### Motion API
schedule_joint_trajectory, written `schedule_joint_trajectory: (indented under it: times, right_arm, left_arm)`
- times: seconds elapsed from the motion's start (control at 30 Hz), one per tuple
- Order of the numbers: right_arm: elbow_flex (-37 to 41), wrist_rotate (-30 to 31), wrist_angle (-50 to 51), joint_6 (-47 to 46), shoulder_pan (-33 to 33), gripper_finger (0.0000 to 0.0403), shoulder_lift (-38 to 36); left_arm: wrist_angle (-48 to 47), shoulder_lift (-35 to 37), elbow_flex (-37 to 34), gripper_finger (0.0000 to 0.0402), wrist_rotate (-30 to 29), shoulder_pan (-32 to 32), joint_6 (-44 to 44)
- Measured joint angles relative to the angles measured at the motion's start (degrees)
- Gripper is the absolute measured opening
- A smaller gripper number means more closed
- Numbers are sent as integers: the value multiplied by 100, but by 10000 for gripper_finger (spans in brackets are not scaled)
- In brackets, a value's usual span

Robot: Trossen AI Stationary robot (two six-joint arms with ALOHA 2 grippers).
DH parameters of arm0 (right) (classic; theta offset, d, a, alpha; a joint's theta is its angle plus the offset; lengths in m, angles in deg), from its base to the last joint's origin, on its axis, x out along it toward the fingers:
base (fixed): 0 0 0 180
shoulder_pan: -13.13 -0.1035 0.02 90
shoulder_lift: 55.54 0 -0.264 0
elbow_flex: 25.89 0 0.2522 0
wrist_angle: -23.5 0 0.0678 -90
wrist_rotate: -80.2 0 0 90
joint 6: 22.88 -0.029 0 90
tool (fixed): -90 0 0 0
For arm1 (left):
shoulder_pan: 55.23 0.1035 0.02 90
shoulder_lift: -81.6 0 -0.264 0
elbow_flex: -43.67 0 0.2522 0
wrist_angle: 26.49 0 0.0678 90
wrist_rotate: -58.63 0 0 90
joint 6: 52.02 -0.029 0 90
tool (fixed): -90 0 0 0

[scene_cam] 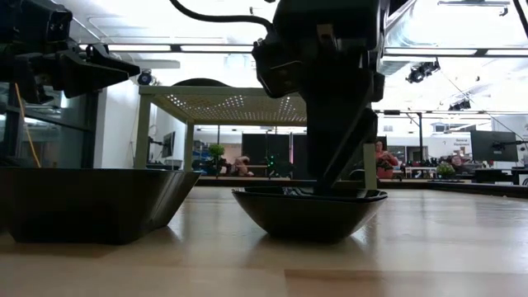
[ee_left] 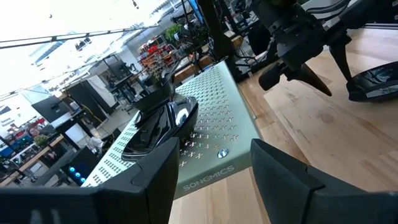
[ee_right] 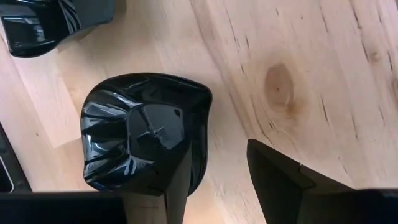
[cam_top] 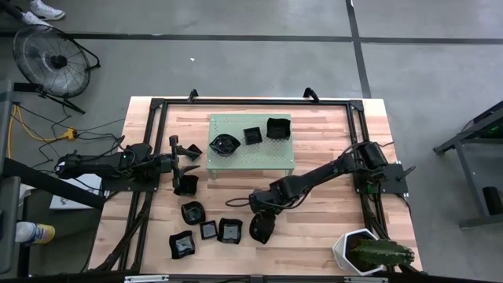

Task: Pick & Place Mini shaped plates
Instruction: Stack the leaf-shaped plate on top of the other leaf-shaped plates on the shelf

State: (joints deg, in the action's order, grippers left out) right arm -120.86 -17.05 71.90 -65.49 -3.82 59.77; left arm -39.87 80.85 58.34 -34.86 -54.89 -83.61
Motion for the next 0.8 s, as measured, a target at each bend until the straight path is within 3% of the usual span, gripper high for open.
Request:
schedule_joint_trajectory:
  times: [0.8]
  right_arm:
    - [-11, -57, -205, 42, -2, 151, 101]
  left_arm:
    - [-1, -1, -2, 193, 0, 1, -1]
